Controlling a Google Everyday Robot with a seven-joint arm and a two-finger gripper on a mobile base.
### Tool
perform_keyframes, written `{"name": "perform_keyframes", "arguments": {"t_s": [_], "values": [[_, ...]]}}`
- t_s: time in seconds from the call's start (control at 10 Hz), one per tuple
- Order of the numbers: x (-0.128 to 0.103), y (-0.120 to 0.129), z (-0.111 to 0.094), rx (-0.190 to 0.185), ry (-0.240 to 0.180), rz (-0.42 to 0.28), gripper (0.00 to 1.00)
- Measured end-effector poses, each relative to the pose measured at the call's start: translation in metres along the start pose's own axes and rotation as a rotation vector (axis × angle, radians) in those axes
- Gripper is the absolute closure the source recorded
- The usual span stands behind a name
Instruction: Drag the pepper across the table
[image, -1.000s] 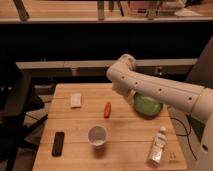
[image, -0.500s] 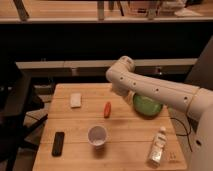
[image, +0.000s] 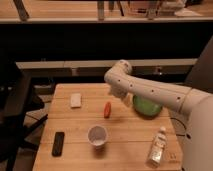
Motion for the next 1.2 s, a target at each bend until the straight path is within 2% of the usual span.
{"name": "perform_keyframes", "arguments": {"t_s": [1.2], "values": [[-0.023, -0.023, 0.066, -0.033, -0.067, -0.163, 0.2]]}}
